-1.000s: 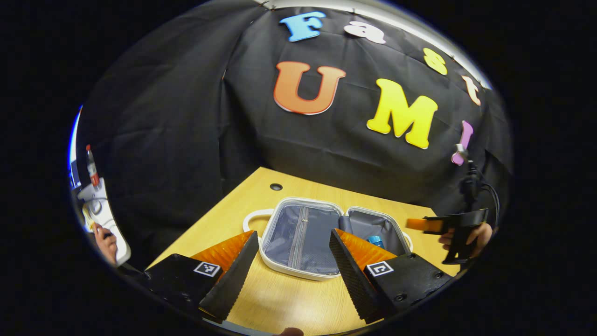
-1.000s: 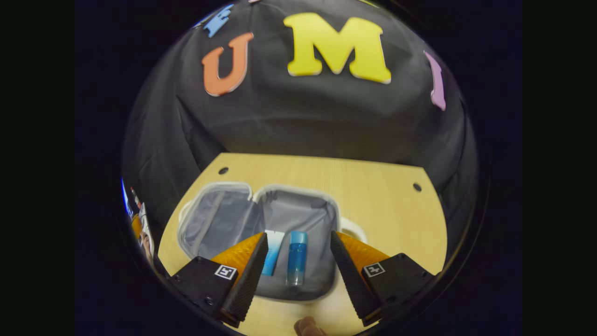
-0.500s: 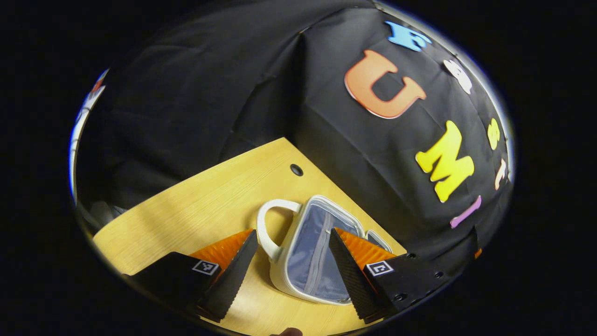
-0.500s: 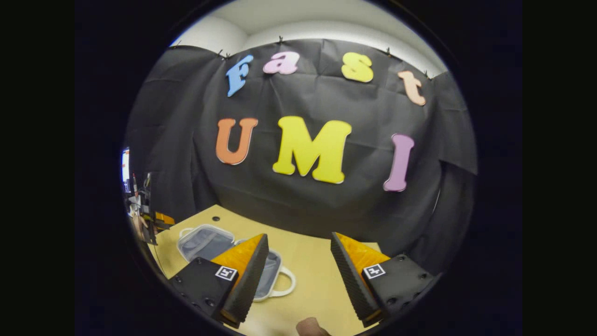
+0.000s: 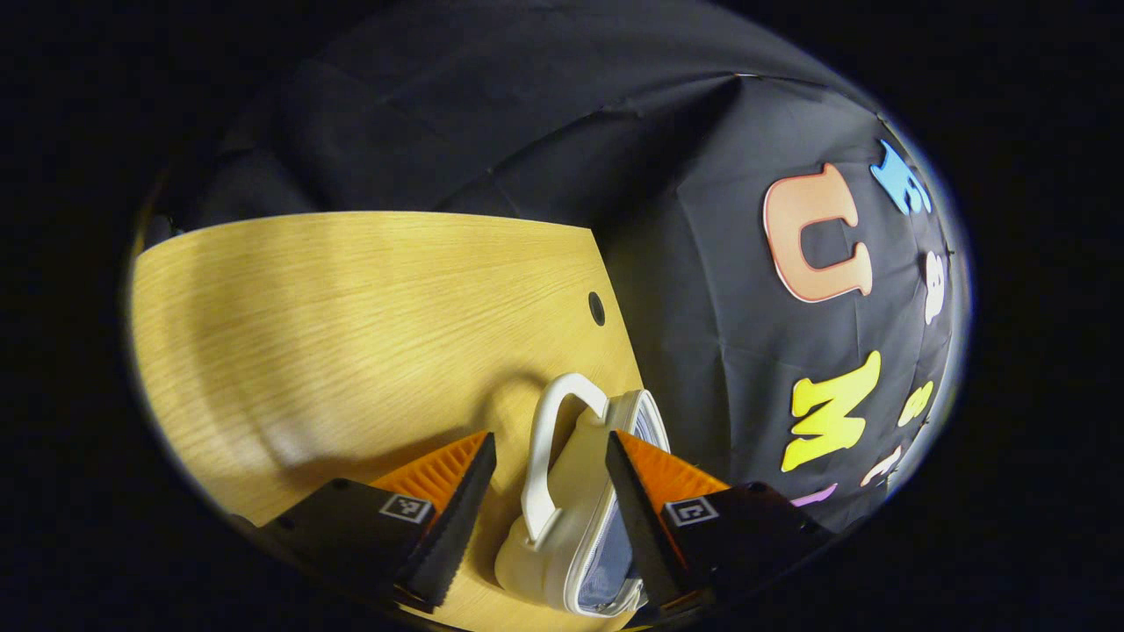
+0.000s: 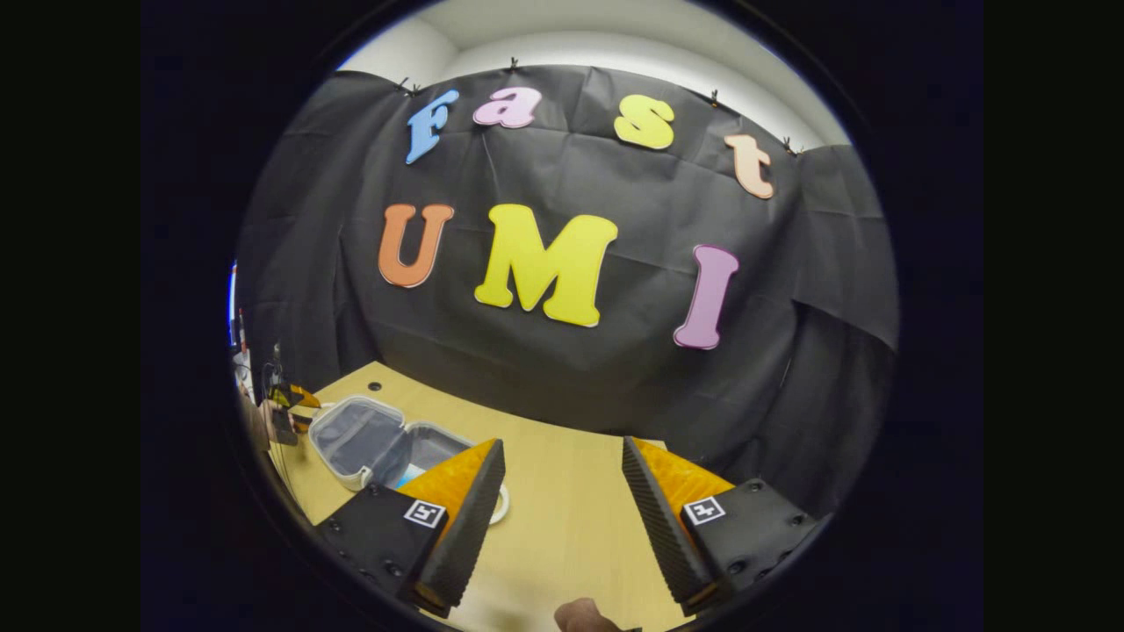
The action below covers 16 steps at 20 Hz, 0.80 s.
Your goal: First open the suitcase, pack the skin care products into it, and then close the suitcase.
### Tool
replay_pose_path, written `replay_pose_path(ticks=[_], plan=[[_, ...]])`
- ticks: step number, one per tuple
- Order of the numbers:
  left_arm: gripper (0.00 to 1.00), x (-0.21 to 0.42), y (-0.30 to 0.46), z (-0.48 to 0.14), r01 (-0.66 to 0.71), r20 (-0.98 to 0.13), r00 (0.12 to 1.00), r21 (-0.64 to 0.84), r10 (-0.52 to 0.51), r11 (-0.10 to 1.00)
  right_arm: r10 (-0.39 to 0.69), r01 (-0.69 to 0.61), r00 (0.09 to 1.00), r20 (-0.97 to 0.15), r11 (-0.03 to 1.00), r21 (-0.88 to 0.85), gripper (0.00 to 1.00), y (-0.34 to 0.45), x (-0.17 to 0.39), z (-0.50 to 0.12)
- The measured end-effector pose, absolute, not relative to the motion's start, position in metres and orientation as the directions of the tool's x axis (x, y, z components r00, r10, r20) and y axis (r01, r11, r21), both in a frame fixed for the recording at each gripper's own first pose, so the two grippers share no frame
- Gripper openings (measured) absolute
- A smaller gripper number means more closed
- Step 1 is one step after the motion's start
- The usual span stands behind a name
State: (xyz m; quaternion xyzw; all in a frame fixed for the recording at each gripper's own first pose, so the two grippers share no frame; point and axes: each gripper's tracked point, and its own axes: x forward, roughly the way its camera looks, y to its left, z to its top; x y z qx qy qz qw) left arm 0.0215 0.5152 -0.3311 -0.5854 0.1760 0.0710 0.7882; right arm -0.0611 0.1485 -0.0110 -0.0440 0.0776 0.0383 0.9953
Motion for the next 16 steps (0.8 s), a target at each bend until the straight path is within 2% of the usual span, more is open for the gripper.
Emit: replay_pose_path(ticks=[2,3,5,6,7,8,12,16], plan=[[0.66,0.026,0.508,-0.329,-0.307,-0.356,0.927,-0.900,-0.116,0.310,0.057,-0.070,0.985,-0.163,0.995,-0.072,0.80,0.142,-0.064,-0.013],[0.63,0.028,0.503,-0.328,-0.304,-0.358,0.925,-0.897,-0.124,0.322,0.050,-0.062,0.985,-0.167,0.996,-0.065,0.80,0.141,-0.063,-0.018],[0.49,0.026,0.503,-0.333,-0.334,-0.404,0.907,-0.865,-0.123,0.374,0.045,-0.053,0.983,-0.176,0.998,-0.043,0.80,0.136,-0.064,-0.021],[0.36,0.023,0.506,-0.336,-0.361,-0.434,0.894,-0.843,-0.108,0.398,0.041,-0.048,0.983,-0.178,0.998,-0.034,0.80,0.133,-0.063,-0.021],[0.28,0.023,0.508,-0.337,-0.387,-0.462,0.882,-0.823,-0.094,0.415,0.040,-0.045,0.983,-0.177,0.999,-0.025,0.80,0.130,-0.063,-0.021],[0.13,0.024,0.508,-0.331,-0.393,-0.472,0.877,-0.810,-0.086,0.435,0.041,-0.045,0.984,-0.175,0.999,-0.019,0.80,0.128,-0.062,-0.020],[0.06,0.027,0.503,-0.279,-0.335,-0.430,0.901,-0.773,-0.057,0.540,0.065,-0.066,0.986,-0.156,0.998,0.000,0.78,0.126,-0.057,-0.014],[0.03,0.037,0.484,-0.199,-0.201,-0.332,0.939,-0.738,-0.087,0.645,0.101,-0.099,0.984,-0.146,0.995,0.023,0.80,0.125,-0.051,-0.013]])
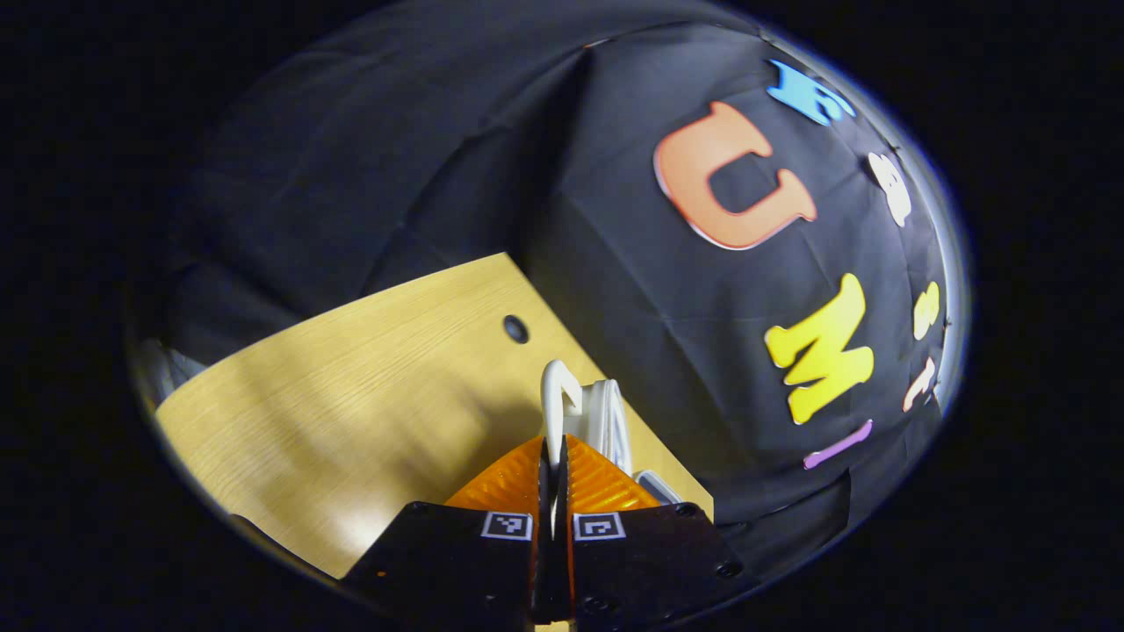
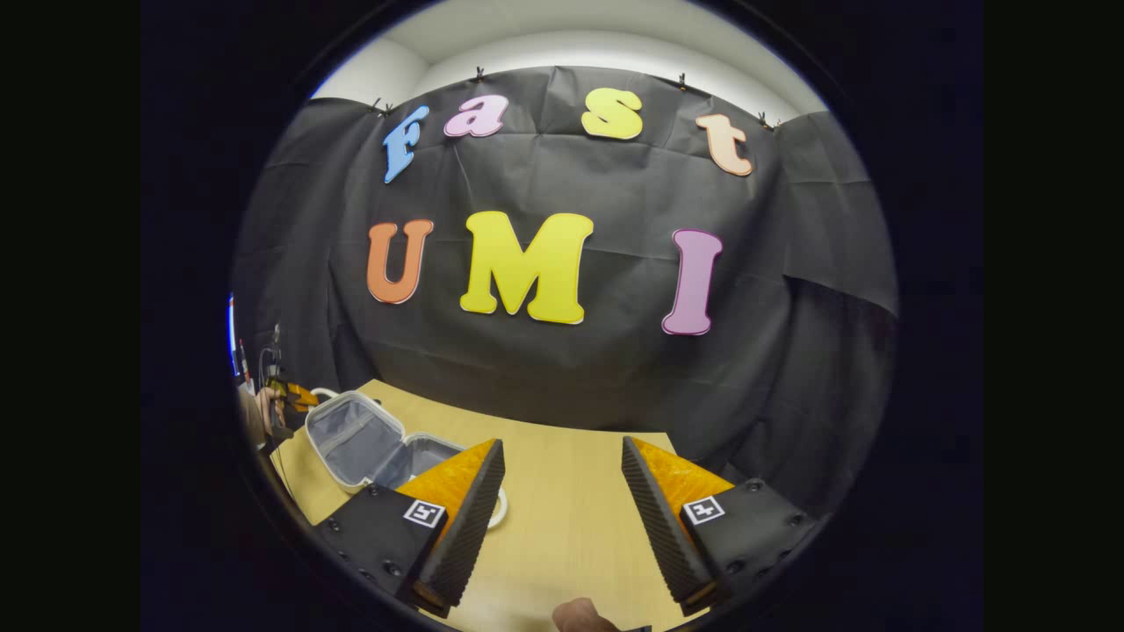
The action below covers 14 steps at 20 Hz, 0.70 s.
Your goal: First open the suitcase, pack the skin care products into it, and then close the suitcase.
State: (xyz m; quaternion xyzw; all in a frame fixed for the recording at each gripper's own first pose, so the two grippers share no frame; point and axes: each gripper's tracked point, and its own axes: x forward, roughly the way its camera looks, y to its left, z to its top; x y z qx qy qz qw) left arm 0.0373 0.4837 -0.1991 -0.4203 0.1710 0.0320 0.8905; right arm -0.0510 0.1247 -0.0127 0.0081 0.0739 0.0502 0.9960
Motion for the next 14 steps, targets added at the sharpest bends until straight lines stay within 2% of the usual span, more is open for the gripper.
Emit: replay_pose_path(ticks=[8,14], plan=[[0.03,0.058,0.363,-0.091,0.050,-0.230,0.953,-0.523,-0.197,0.851,0.166,-0.159,0.975,-0.148,0.986,0.058,0.80,0.117,-0.035,-0.016],[0.03,0.046,0.244,-0.076,0.215,-0.242,0.916,-0.374,-0.319,0.902,0.200,-0.192,0.966,-0.162,0.979,0.064,0.80,0.111,-0.028,-0.023]])
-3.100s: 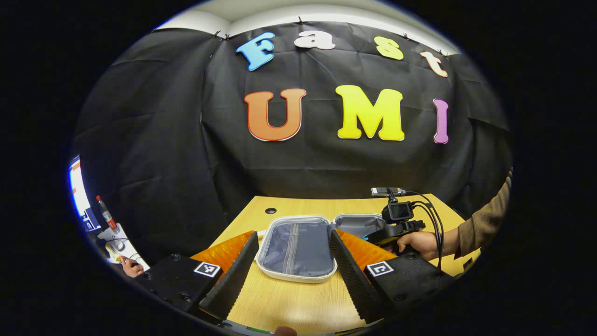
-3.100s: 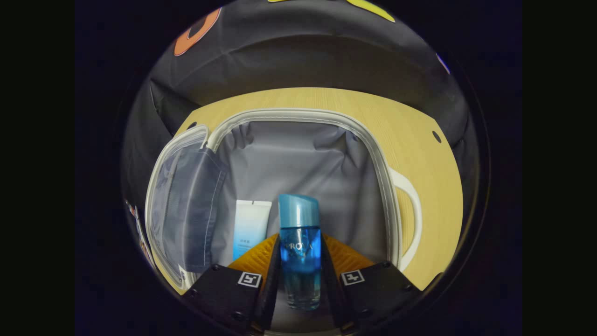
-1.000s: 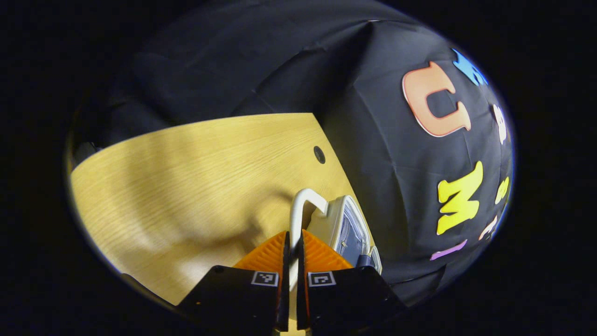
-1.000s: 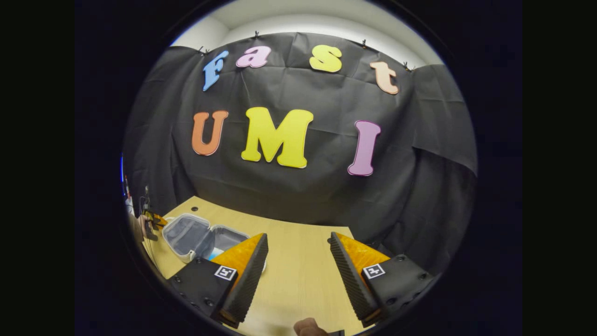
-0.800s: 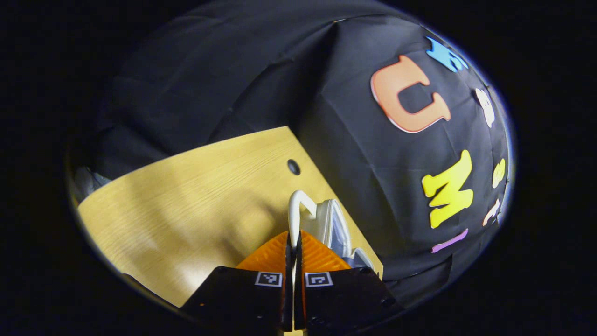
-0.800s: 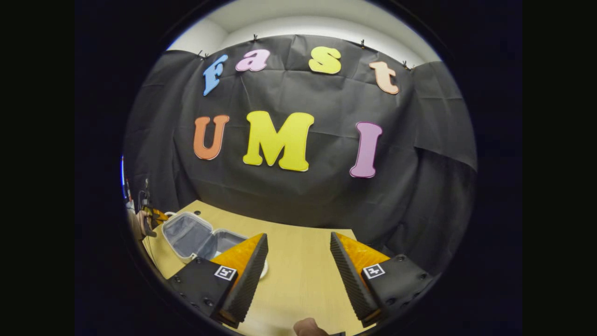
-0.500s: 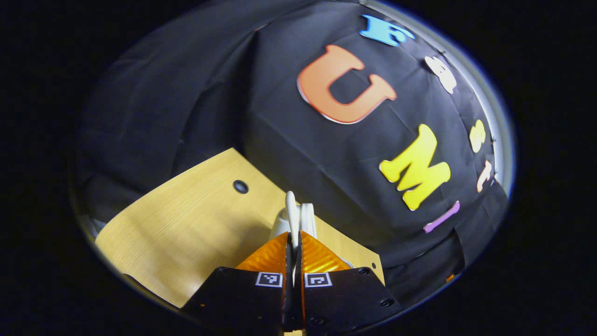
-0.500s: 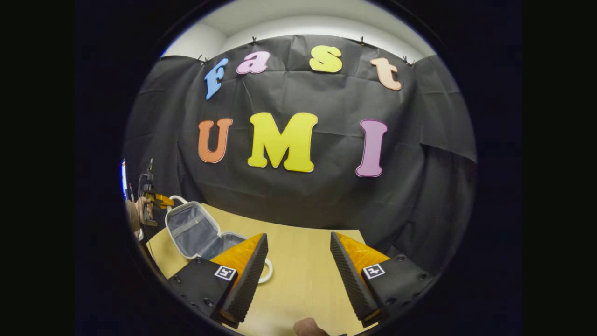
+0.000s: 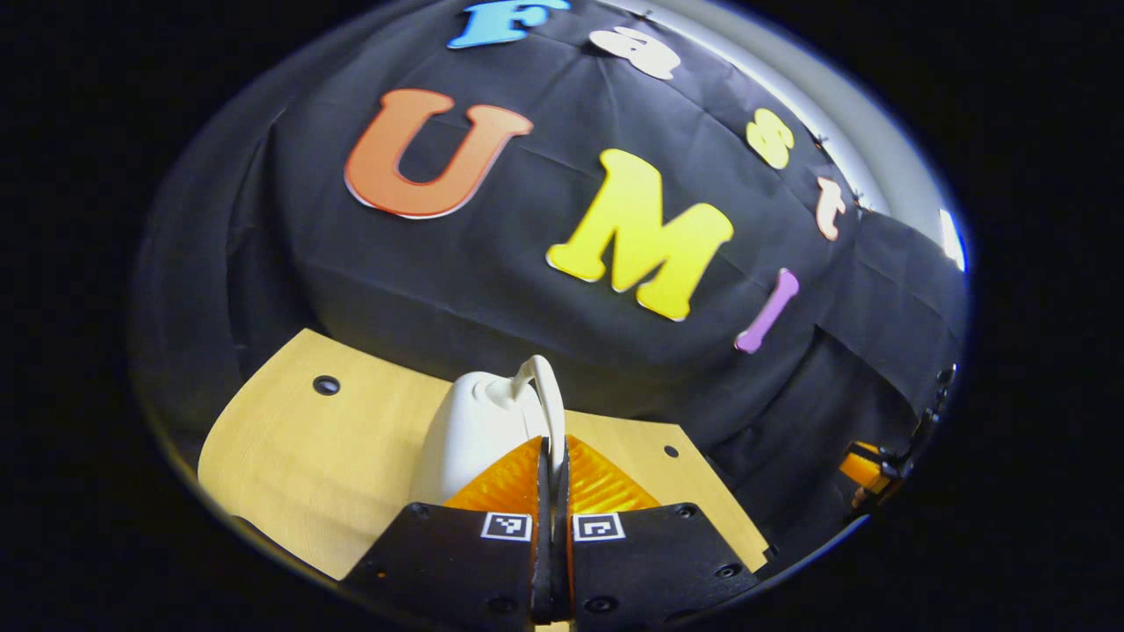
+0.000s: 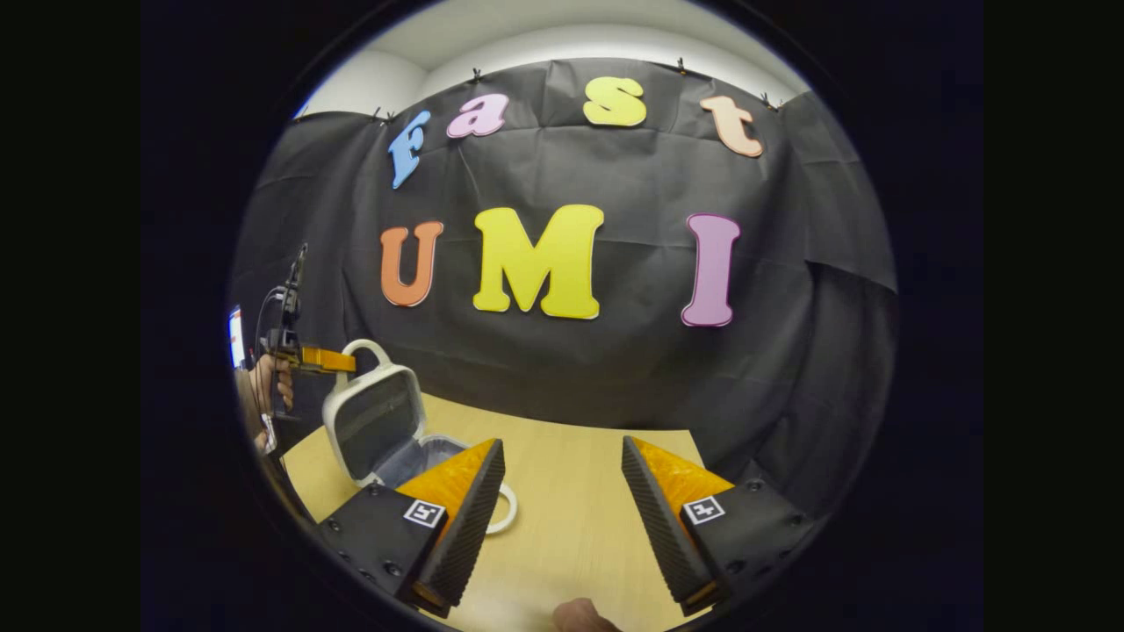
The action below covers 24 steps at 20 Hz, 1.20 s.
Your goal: First open the suitcase, pack the skin care products into it, and then close the suitcase.
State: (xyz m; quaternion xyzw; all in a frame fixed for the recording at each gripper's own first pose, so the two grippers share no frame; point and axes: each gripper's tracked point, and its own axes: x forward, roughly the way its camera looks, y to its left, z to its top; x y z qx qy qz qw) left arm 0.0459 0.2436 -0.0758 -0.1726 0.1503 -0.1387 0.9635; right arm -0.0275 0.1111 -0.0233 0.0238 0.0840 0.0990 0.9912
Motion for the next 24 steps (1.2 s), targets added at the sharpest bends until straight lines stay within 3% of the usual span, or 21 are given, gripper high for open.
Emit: replay_pose_path(ticks=[7,11,24], plan=[[0.03,0.038,0.132,-0.122,0.304,-0.317,0.850,-0.357,-0.421,0.883,0.202,-0.190,0.959,-0.199,0.979,0.075,0.80,0.089,-0.028,-0.042],[0.04,0.048,0.082,-0.156,0.283,-0.373,0.820,-0.394,-0.434,0.874,0.194,-0.180,0.955,-0.223,0.980,0.080,0.80,0.074,-0.033,-0.054],[0.04,0.060,0.025,-0.259,0.325,-0.688,0.680,-0.028,-0.254,0.945,0.127,-0.088,0.934,-0.333,0.988,0.130,0.79,0.019,-0.043,-0.103]])
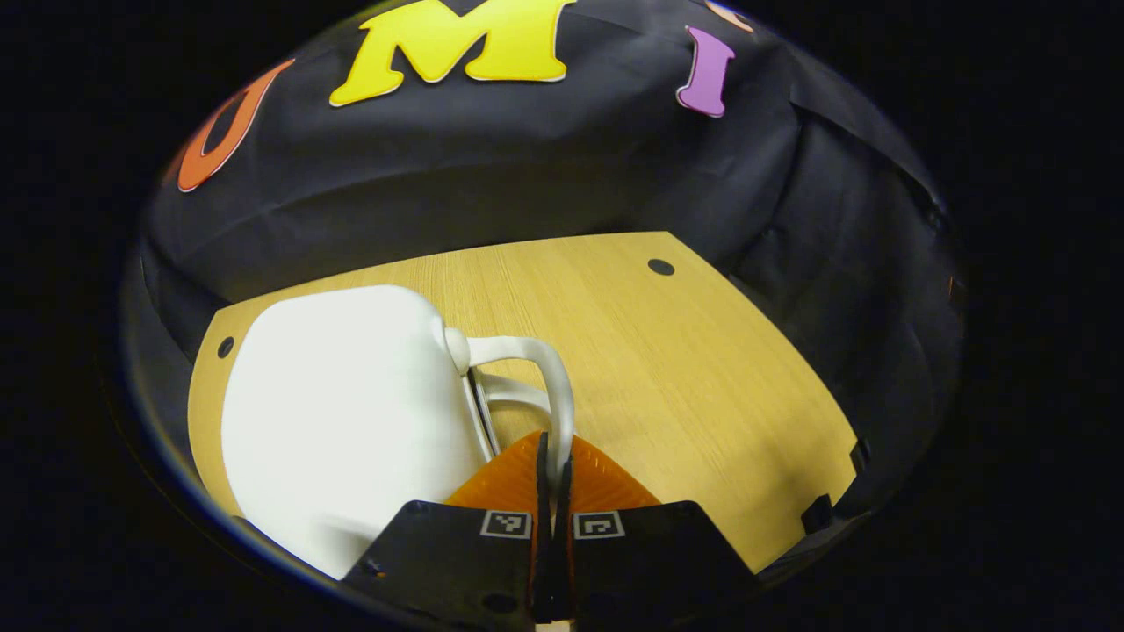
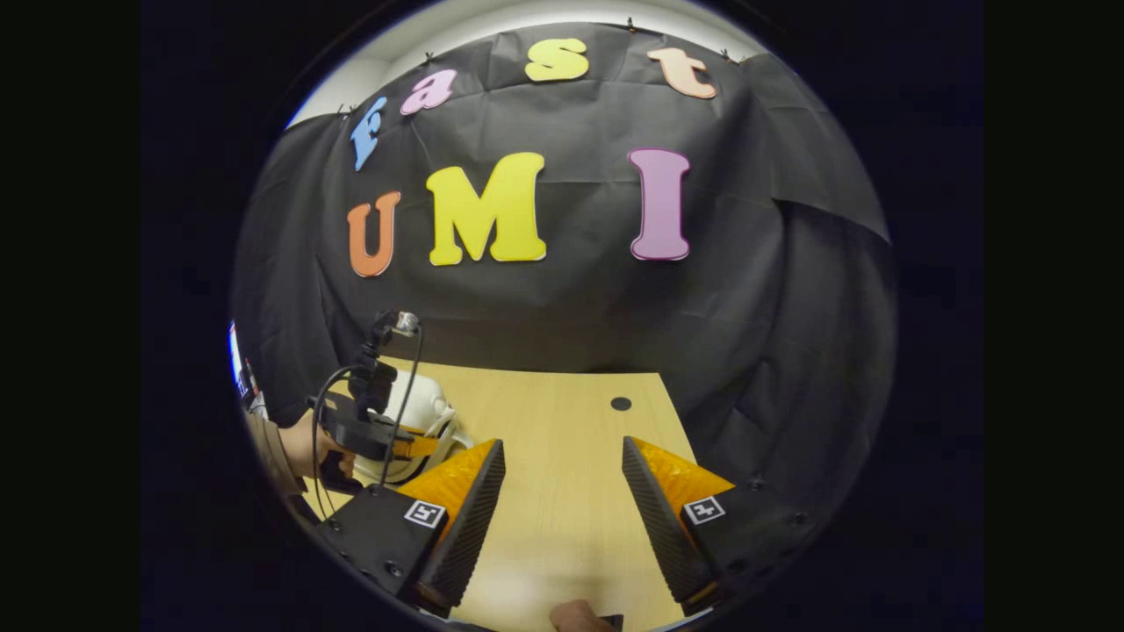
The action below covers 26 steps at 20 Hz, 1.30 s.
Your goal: First open the suitcase, pack the skin care products into it, and then close the suitcase.
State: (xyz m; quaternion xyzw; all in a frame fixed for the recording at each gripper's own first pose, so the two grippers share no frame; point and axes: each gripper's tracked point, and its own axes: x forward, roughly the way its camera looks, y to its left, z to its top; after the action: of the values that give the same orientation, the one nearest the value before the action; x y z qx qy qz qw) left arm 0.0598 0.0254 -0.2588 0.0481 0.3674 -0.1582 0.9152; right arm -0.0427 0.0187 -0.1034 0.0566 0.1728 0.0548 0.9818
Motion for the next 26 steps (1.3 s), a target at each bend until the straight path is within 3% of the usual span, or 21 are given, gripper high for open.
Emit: replay_pose_path(ticks=[5,7,9,10,13,14,20,26], plan=[[0.04,0.062,0.026,-0.258,0.301,-0.698,0.696,0.074,-0.167,0.951,0.114,-0.066,0.924,-0.366,0.988,0.142,0.80,0.015,-0.040,-0.114],[0.12,0.058,0.021,-0.254,0.309,-0.699,0.689,0.045,-0.191,0.950,0.110,-0.059,0.924,-0.366,0.987,0.146,0.80,0.015,-0.038,-0.112],[0.31,0.054,0.015,-0.233,0.292,-0.670,0.701,-0.044,-0.245,0.955,0.105,-0.053,0.925,-0.365,0.987,0.149,0.80,0.018,-0.033,-0.108],[0.33,0.056,0.017,-0.213,0.267,-0.631,0.732,-0.079,-0.256,0.960,0.107,-0.054,0.926,-0.361,0.987,0.153,0.80,0.021,-0.031,-0.105],[0.89,0.051,0.033,-0.139,0.206,-0.481,0.842,-0.130,-0.244,0.970,0.101,-0.051,0.931,-0.350,0.987,0.150,0.79,0.029,-0.024,-0.096],[0.98,0.050,0.046,-0.112,0.185,-0.432,0.874,-0.128,-0.223,0.974,0.102,-0.052,0.933,-0.346,0.987,0.150,0.77,0.033,-0.021,-0.092],[0.98,0.013,0.126,0.019,0.029,-0.180,0.983,-0.079,-0.042,0.996,0.118,-0.083,0.955,-0.272,0.987,0.139,0.79,0.071,-0.011,-0.053],[0.97,-0.051,0.178,0.049,-0.079,-0.098,0.992,-0.050,0.074,0.996,0.112,-0.094,0.984,-0.142,0.988,0.125,0.79,0.102,-0.025,-0.011]])
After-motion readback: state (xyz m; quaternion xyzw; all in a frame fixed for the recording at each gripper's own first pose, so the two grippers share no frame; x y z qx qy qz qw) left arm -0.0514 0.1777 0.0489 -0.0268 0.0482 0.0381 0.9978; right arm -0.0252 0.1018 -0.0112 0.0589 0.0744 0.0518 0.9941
